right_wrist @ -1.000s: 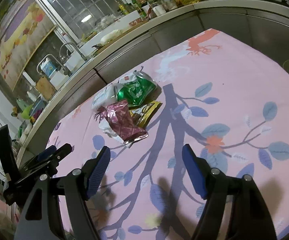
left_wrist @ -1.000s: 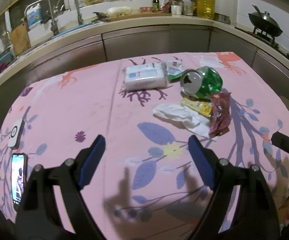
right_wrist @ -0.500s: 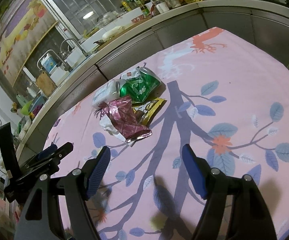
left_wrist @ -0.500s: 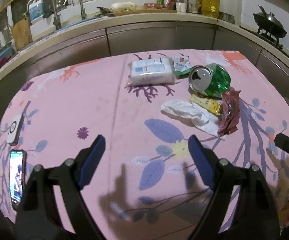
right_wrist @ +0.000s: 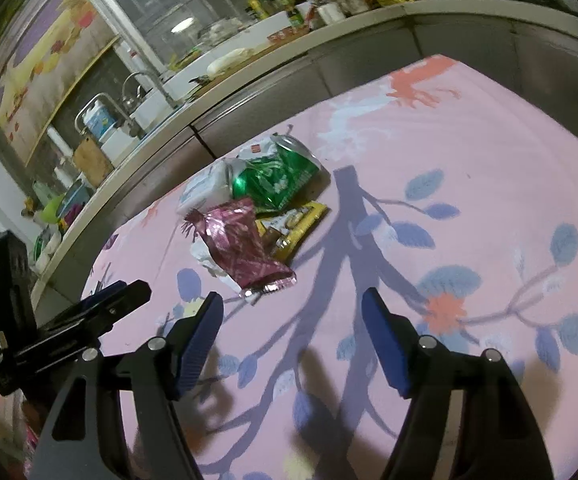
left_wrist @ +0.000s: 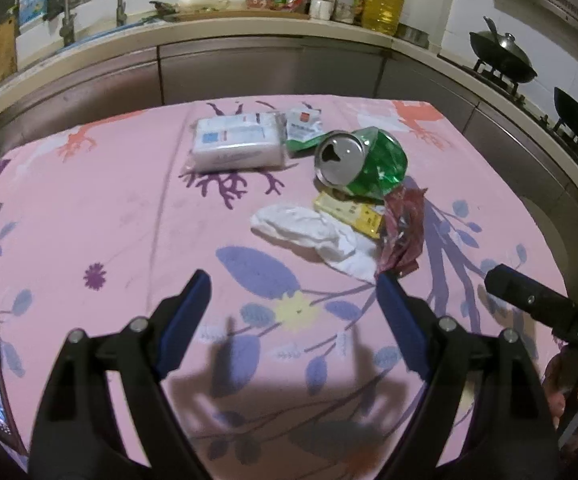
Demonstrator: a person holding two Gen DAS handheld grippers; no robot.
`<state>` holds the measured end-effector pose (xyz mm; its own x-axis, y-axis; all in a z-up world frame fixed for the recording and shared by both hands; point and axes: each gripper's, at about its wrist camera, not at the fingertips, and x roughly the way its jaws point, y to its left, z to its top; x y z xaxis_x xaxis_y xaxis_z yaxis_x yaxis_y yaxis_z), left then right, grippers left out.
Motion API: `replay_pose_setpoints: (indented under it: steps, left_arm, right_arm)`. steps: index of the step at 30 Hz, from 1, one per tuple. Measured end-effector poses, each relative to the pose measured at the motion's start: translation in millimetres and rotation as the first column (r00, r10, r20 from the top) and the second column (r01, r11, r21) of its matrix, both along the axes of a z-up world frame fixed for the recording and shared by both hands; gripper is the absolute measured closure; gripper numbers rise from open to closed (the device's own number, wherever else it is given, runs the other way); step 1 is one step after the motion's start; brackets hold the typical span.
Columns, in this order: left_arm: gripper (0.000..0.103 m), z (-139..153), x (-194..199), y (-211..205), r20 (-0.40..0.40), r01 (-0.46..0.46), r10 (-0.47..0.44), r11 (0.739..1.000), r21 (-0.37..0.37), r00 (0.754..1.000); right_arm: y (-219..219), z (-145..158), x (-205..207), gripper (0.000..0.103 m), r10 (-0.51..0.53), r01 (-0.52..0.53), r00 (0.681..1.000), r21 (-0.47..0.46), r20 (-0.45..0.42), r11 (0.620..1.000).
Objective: Collect trash
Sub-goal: 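Grasp the red wrapper with the right tool while the left tool grasps the white tissue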
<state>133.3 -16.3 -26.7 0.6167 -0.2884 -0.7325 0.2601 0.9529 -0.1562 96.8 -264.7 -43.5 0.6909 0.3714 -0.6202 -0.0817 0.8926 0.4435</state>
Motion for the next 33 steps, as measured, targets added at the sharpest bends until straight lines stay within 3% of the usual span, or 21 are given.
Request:
replay_pose_setpoints:
  steps: [5, 10, 12, 14, 18, 20, 22, 23, 25, 33]
  left_arm:
    - [0.022, -11.2, 22.5, 22.0, -0.085, -0.034, 0.026, 0.995, -0.098, 0.996]
    - [0.022, -21.4, 44.4, 29.1, -0.165, -0.019, -0.013, 0.981, -0.193, 0.986]
    - [0.022, -25.2, 54.8, 25.7, -0.187, -0.011, -0.034, 0.973, -0.23, 0.982]
    - [0.022, -29.4, 64.7, 18.8, -0.206, 0.002, -0.058, 0.966, -0.259, 0.977]
    - [0.023, -41.9, 80.0, -0.5, -0.233, 0.016, -0.082, 0.963, -0.27, 0.969]
    - [0.036, -42.9, 82.1, -6.3, -0.215, 0.012, -0.069, 0.966, -0.257, 0.974]
    - [0.081, -46.6, 85.1, -12.1, -0.238, 0.032, -0.099, 0.961, -0.274, 0.966]
    - [0.089, -51.1, 86.0, -13.7, -0.259, 0.031, -0.109, 0.957, -0.288, 0.96]
    - [0.095, -52.7, 82.1, -12.6, -0.254, 0.026, -0.1, 0.96, -0.28, 0.962]
    - [0.096, -23.3, 38.1, 22.9, -0.17, 0.018, -0.07, 0.956, -0.292, 0.983]
  right_arm:
    - [33.0, 7.6, 22.4, 0.034, 0.085, -0.077, 0.994, -0.103, 0.072, 0.992]
    - [64.0, -4.3, 50.9, 0.034, 0.141, -0.12, 0.986, -0.204, 0.089, 0.972]
    - [72.8, -10.2, 60.7, 0.044, 0.158, -0.13, 0.983, -0.252, 0.092, 0.959]
    - [76.9, -15.1, 66.0, 0.078, 0.171, -0.143, 0.982, -0.279, 0.077, 0.95]
    - [70.2, -19.2, 63.5, 0.083, 0.151, -0.125, 0.986, -0.278, 0.074, 0.952]
    - [64.7, -19.4, 61.4, 0.083, 0.136, -0.113, 0.988, -0.262, 0.069, 0.958]
    - [58.7, -19.6, 58.2, 0.083, 0.125, -0.106, 0.99, -0.247, 0.064, 0.963]
    - [56.1, -19.6, 56.5, 0.083, 0.122, -0.104, 0.991, -0.241, 0.061, 0.965]
    - [52.2, -18.9, 53.3, 0.083, 0.115, -0.099, 0.992, -0.226, 0.058, 0.969]
    - [30.7, -4.9, 28.1, 0.083, 0.079, -0.068, 0.993, -0.129, 0.083, 0.989]
